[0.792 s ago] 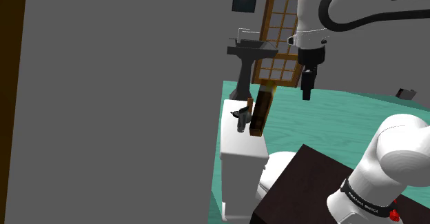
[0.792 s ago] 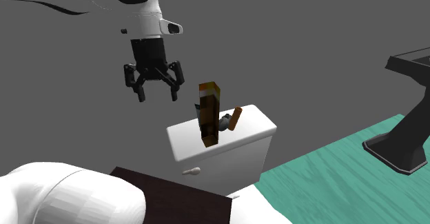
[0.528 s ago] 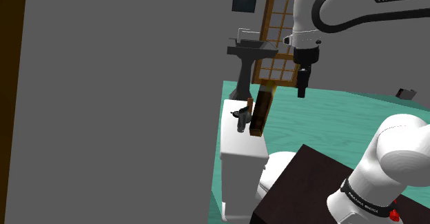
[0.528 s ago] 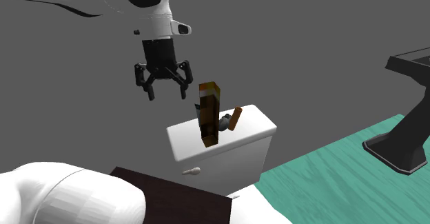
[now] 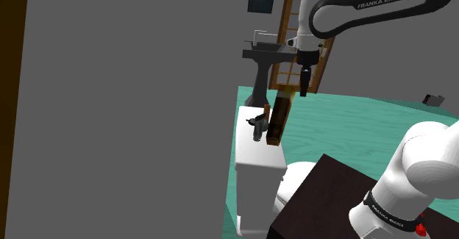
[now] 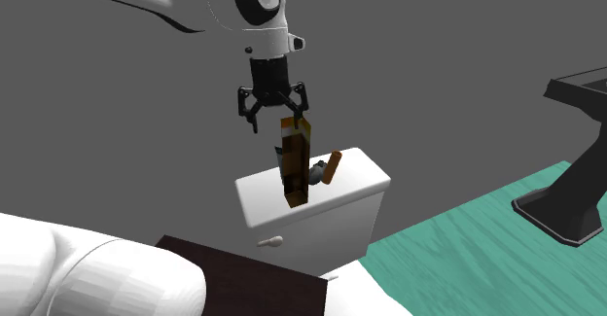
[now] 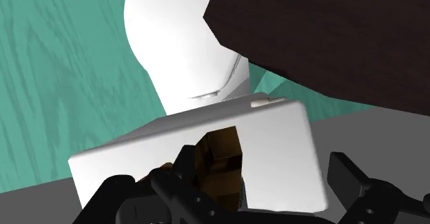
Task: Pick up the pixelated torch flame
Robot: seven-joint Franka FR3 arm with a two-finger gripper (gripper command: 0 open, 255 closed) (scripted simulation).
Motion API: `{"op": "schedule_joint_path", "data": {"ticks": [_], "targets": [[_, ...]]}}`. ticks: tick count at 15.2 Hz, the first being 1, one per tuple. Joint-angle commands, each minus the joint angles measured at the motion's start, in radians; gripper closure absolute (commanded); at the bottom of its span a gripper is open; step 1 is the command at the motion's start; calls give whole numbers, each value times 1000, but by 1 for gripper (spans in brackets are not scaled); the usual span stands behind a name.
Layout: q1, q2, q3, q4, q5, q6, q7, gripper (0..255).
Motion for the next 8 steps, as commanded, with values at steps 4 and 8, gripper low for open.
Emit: {"op": "schedule_joint_path", "data": {"ticks": [4,8], "targets": [[16,158,-73,108,25,105,-172,0],[17,197,-86,99,35,161,-201,0]]}}
